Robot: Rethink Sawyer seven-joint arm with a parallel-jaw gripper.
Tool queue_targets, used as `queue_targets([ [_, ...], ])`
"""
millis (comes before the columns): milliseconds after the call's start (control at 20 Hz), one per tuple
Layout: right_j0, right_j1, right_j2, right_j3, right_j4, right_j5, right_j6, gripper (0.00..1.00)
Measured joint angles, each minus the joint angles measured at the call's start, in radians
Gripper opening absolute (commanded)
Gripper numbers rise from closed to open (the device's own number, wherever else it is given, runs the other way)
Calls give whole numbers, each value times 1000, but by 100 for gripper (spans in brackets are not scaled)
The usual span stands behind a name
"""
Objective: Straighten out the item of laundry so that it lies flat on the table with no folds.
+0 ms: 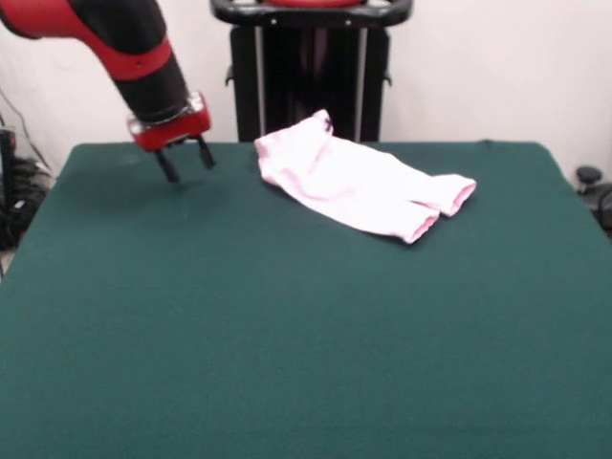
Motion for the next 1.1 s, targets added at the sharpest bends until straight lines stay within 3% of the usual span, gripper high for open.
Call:
queue_targets([
  [450, 77, -92, -69, 0, 74, -27, 11, 100],
  [650, 157, -113, -109, 14, 127, -76, 37, 100],
  [1100, 417, -159, -198, 107, 265, -278, 248, 100],
])
